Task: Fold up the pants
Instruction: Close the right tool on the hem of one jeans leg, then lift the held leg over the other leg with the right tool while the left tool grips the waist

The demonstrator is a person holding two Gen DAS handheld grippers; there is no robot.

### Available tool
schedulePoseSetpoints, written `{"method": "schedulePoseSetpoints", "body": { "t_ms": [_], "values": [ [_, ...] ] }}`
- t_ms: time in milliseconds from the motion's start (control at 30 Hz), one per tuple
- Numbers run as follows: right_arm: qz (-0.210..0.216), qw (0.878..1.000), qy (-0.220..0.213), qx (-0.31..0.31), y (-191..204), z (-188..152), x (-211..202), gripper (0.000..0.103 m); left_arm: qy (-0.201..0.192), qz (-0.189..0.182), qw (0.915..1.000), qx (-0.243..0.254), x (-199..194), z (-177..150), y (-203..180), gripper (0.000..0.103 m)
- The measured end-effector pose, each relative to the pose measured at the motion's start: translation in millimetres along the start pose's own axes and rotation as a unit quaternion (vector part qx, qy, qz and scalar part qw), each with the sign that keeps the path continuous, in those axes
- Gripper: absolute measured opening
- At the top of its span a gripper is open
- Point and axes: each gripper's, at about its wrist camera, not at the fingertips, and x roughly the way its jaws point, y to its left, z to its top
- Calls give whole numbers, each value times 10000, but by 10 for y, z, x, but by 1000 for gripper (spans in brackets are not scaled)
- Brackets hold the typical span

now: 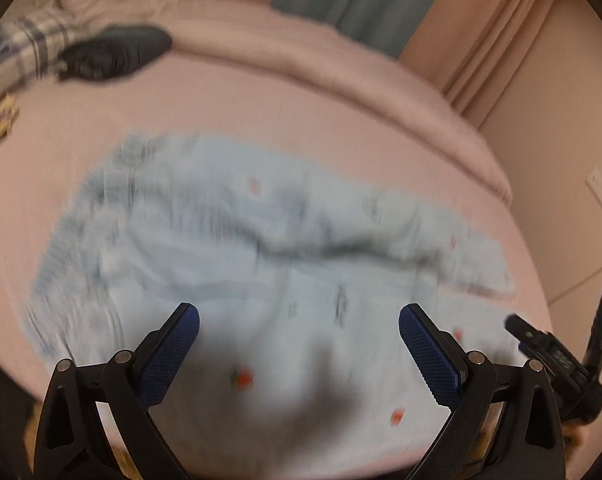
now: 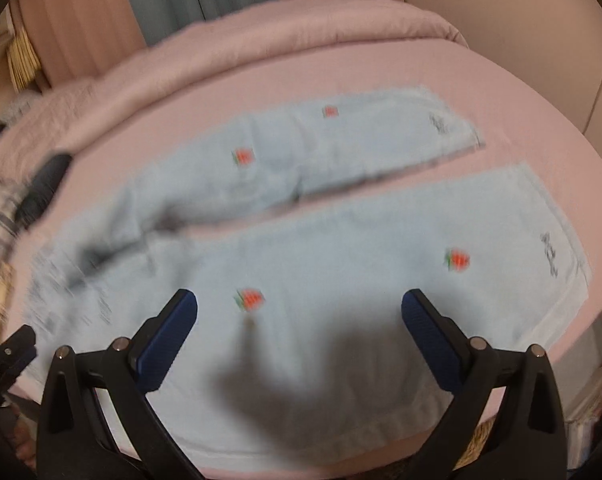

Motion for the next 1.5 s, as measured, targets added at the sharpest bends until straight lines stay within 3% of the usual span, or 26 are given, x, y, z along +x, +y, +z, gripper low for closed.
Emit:
{"method": "schedulePoseSetpoints", "body": {
  "t_ms": [133,233,367,500,567,667,800,1033,1233,1267,1333,1367,1500],
  "values": [
    [757,9965,127,345,79,405,38,103,-311,-67,9994,-129,54,317,42,101],
    [868,9941,446,476,169,729,291,103,-472,-21,9987,-191,135,278,169,101],
    [119,9937,913,640,306,1107,811,101,-485,-114,9984,-259,245,92,382,99],
    [-304,9922,993,683,436,1347,1148,99,-480,104,9977,-472,295,145,581,98],
    [-494,9897,1096,780,500,1429,1321,98,-442,26,9974,-570,311,162,660,97],
    [-575,9858,1291,905,534,1476,1544,94,-316,-107,9979,-547,342,161,755,82],
    [-665,9823,1436,1005,503,1518,1737,74,-235,-180,9971,-697,323,150,829,79],
    [-698,9773,1314,1506,231,1603,1802,75,-208,-255,9963,-796,325,155,846,79],
    [-1179,9732,1442,1346,126,1668,2048,77,-139,-157,9969,-755,387,160,829,79],
    [-1262,9744,1356,1274,140,1676,2046,74,-136,-133,9971,-742,389,159,818,79],
    [-1622,9746,1113,1069,160,1681,2004,46,-133,-127,9971,-741,384,153,809,79],
    [-1623,9771,966,977,166,1676,1976,25,-127,-162,9969,-761,374,150,808,79],
    [-1053,9876,776,872,68,1644,1766,6,-107,-309,9964,-781,315,140,806,79]
  ]
}}
